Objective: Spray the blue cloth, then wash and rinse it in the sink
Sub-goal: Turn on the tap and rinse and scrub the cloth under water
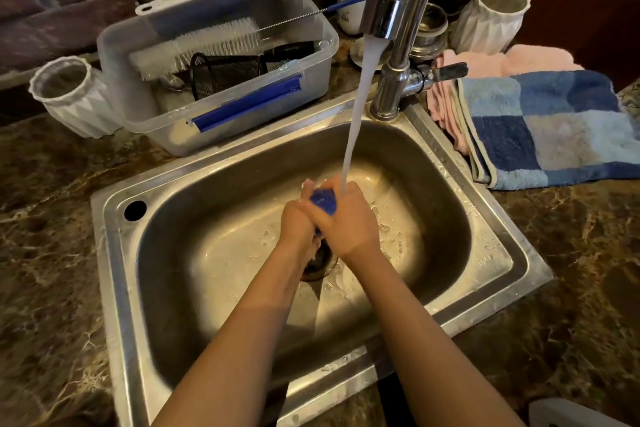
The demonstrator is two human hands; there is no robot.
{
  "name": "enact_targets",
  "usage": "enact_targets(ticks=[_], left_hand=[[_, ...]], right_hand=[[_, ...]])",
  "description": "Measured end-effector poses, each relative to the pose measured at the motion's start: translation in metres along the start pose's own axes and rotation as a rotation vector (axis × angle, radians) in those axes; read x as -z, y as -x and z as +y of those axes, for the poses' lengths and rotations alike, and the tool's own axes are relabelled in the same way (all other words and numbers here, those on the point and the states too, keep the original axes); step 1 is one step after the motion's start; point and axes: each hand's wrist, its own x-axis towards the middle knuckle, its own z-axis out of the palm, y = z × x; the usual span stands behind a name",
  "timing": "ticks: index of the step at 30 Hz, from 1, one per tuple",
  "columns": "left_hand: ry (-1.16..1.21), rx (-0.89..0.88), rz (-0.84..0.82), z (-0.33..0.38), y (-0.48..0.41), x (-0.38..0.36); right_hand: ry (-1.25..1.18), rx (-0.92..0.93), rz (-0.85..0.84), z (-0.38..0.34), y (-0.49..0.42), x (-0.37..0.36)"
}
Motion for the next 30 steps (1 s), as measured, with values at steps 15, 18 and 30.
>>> enact_targets(ticks=[15,18,30], left_hand=[[-0.285,-0.128,-0.010,-0.015,0.013,0.009],[-0.118,0.013,-0.011,-0.005,0.005,0.019],[-0.214,-0.154,-0.172,0.001,0.008,0.022]], right_hand=[[-0.722,-0.589,-0.169,0.015,-0.024,0.019],[-0.698,-0.426,-0.293,0.022,-0.004,0.022],[-0.703,-0.421,-0.211,0.025,-0.008,0.029]])
